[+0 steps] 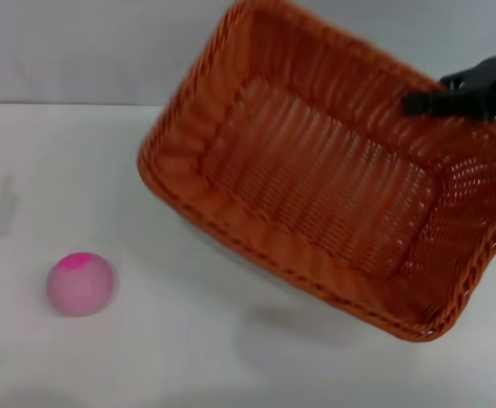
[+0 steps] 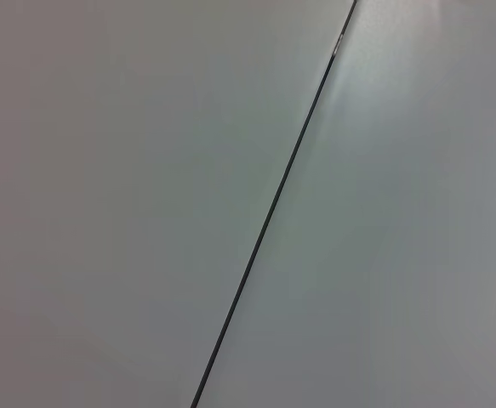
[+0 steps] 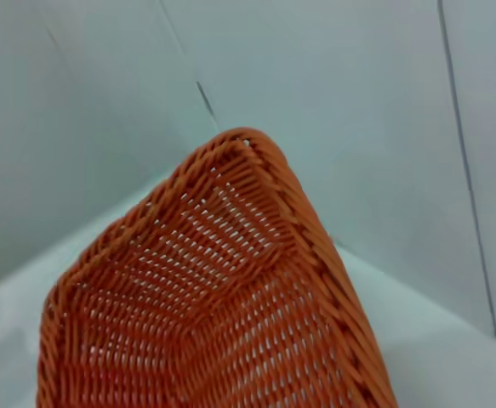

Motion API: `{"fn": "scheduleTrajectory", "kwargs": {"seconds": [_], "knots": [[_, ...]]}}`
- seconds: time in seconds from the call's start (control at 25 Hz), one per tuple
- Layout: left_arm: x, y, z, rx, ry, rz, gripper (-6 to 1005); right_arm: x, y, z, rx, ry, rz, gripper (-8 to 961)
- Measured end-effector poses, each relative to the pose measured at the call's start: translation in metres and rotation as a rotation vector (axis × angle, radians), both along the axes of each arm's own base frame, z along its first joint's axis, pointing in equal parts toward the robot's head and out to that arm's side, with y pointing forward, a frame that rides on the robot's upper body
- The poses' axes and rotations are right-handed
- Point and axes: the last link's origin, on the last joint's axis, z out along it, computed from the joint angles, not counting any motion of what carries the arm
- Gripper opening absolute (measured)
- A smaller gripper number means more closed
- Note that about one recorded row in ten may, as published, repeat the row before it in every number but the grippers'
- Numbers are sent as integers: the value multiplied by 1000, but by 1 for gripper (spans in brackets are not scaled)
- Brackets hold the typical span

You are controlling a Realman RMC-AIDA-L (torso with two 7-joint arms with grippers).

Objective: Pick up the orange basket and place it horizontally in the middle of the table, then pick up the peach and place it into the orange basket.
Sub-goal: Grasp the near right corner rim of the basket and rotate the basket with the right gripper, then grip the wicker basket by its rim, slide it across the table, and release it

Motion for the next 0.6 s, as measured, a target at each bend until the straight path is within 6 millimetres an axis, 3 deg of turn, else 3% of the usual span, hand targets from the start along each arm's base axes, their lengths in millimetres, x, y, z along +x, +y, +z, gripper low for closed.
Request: {"fn": "scheduleTrajectory", "kwargs": {"seconds": [0.2, 0.28, 0.44, 0.6], "knots": [[0, -1, 0, 1, 0, 0, 806, -4, -5, 18, -2, 45, 67, 172], [0, -1, 0, 1, 0, 0, 806, -10, -9, 26, -26, 30, 175, 174], [0, -1, 0, 1, 0, -1, 805, -19, -15, 28, -73, 27, 311, 178], [0, -1, -1, 0, -2, -2, 805, -28, -16, 15, -173, -7, 373, 181]]}}
